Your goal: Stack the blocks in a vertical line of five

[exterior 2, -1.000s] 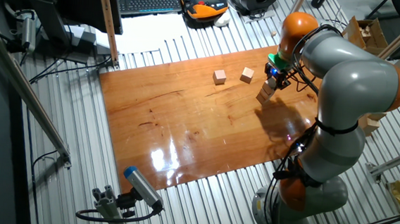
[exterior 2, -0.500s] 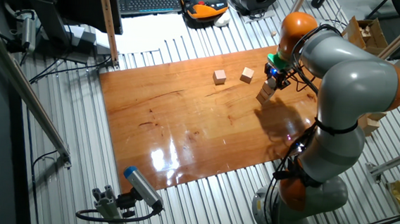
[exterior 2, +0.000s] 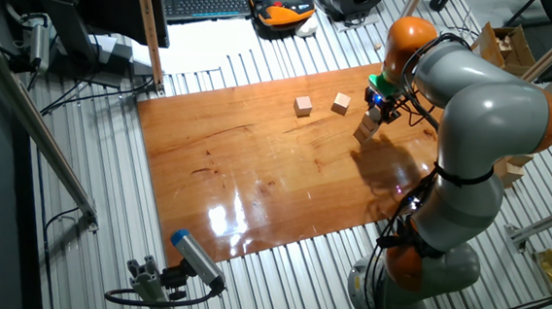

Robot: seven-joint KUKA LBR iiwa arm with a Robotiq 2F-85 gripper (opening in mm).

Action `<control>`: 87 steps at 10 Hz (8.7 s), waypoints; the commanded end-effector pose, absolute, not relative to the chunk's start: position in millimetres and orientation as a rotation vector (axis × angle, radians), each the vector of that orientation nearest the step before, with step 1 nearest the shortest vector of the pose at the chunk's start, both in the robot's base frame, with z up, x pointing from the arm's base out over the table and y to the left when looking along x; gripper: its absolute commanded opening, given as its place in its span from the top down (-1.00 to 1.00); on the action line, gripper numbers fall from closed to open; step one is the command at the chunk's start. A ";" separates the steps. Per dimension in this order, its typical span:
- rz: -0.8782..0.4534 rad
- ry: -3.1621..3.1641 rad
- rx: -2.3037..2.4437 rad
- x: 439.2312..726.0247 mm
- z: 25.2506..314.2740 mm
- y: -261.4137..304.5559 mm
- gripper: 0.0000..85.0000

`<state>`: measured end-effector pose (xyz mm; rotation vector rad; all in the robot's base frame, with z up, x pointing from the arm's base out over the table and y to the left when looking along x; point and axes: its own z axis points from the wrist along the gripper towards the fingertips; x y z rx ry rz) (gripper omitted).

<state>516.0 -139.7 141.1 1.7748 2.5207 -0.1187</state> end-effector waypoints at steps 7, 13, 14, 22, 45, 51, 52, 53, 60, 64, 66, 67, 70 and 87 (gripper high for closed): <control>-0.108 2.519 1.776 515.9 141.2 -139.9 -0.60; -0.105 2.521 1.774 515.0 142.7 -141.6 -0.60; -0.103 2.524 1.767 514.8 143.4 -142.6 -0.60; -0.099 2.505 1.791 514.9 145.7 -142.6 -0.60; -0.139 2.726 1.332 503.9 188.0 -119.9 1.00; -0.114 2.847 1.263 500.0 193.8 -109.4 1.00; -0.079 2.876 1.161 500.3 193.6 -107.7 1.00; -0.061 2.892 1.098 502.3 192.4 -104.7 1.00; -0.087 2.809 1.089 536.1 177.5 -66.3 1.00; -0.057 2.815 1.074 550.8 162.8 -58.7 1.00; -0.089 2.799 1.114 558.2 153.3 -54.7 1.00; -0.090 2.793 1.132 560.8 149.6 -53.1 1.00; -0.090 2.789 1.133 570.4 138.8 -53.1 1.00; -0.019 2.880 1.074 599.6 103.9 -62.2 1.00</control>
